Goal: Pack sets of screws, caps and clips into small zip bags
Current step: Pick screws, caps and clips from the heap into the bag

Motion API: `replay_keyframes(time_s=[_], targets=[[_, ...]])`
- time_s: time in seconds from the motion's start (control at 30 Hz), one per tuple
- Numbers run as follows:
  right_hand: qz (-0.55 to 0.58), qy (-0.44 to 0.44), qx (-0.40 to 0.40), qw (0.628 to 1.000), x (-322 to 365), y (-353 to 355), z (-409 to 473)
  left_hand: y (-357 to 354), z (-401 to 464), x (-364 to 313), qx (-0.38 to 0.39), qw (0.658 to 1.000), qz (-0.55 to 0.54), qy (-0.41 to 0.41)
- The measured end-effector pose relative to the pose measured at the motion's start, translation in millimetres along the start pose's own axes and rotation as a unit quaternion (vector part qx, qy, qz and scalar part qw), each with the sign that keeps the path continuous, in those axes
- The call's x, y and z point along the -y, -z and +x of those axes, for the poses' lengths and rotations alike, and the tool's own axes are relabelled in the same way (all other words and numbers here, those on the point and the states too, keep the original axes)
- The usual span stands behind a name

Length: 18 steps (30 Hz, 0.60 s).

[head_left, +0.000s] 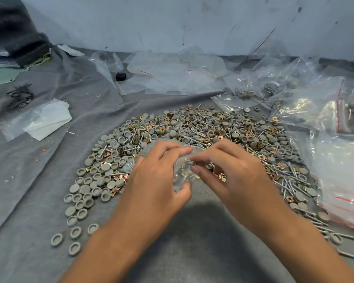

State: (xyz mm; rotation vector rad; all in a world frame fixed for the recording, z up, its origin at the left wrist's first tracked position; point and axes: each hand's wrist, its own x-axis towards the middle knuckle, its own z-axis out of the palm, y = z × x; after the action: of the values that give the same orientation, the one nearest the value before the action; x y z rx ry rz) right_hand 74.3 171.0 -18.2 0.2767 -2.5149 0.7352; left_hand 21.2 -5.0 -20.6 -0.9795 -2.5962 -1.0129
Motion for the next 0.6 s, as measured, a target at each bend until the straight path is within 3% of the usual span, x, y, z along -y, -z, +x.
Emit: replay_keyframes(time_s=[0.37,0.43,0.5,0.6], targets=[[0.007,-0.010,-0.079,0.997,-6.2,-4.7,0.8,7.7,-1.8,-4.2,-0.007,1.000,0.012,0.008],[0.006,-0.062,-0.044,0.997,-10.3,-5.1,-0.8,11.0,-1.1,-1.9,-0.035,0.999,0.012,0.017],[-0.011,-0.115,0.049,0.992,-12.0,-12.9,-5.6,13.5,-0.1,-0.7,-0.074,0.997,0.014,0.027],[-0.056,-0.108,0.128,0.984,-6.5,-31.1,-12.2,16.3,0.7,0.0,-0.125,0.992,0.012,0.031]])
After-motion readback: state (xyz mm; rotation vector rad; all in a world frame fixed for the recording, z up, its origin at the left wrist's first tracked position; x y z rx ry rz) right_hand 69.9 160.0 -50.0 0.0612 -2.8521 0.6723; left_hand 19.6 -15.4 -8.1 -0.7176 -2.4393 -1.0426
